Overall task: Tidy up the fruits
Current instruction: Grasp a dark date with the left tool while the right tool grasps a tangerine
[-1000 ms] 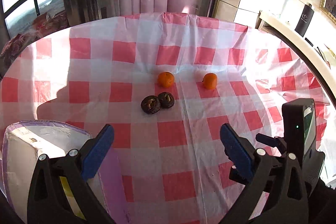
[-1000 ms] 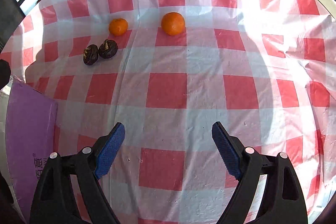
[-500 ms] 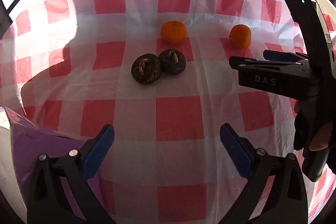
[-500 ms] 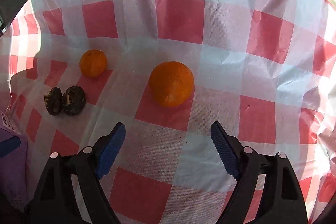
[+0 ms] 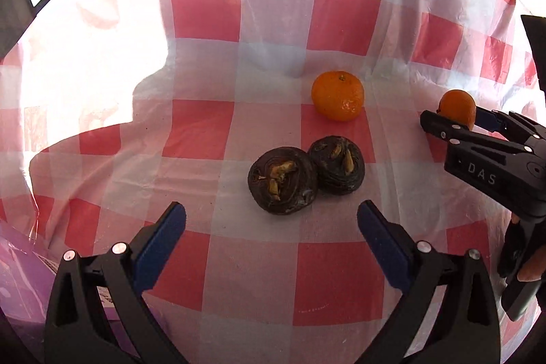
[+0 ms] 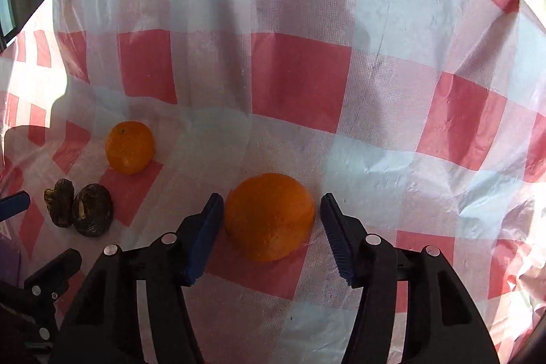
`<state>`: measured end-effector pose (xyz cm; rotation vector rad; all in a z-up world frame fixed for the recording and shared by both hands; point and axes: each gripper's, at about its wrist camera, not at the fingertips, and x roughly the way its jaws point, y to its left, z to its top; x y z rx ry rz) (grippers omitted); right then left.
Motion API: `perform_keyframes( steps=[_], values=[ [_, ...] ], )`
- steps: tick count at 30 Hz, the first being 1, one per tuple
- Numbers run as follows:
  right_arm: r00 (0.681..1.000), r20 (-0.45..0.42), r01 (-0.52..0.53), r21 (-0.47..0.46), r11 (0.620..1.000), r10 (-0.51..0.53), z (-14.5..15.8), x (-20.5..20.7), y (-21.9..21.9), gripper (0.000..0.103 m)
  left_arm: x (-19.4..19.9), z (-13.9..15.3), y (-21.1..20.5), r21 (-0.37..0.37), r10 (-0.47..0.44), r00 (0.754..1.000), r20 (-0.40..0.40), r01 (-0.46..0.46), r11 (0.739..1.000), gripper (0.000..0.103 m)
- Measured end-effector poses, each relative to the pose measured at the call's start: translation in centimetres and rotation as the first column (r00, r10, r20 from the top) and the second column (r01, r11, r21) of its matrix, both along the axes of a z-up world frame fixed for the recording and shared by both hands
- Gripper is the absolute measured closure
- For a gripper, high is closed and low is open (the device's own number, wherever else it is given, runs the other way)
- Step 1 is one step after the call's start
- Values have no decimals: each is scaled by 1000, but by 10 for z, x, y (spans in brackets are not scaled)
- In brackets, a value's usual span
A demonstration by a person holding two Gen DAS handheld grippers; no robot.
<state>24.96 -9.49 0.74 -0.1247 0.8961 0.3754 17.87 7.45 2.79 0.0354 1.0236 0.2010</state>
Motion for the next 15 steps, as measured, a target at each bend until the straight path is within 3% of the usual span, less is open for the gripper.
perform_keyframes(
  steps=[3,5,10,15],
  values=[
    [1000,-5,-8,7,1000,8,0,3,-3,43,6,-6,11,-2,-8,1000,-12,8,1000,9],
    [1000,-7,-10,11,1000,10,0,2,-4,42,9,-9,17,-21,-17,1000,-13,16,1000,18],
    [1000,-11,-16,17,1000,16,-1,6,-9,40,18,-11,27,-75,-2,1000,15,3,997,27],
    [1000,-11,-15,16,1000,15,0,6,-8,40,37,-12,24,-70,18,999,31,-16,997,27]
  ],
)
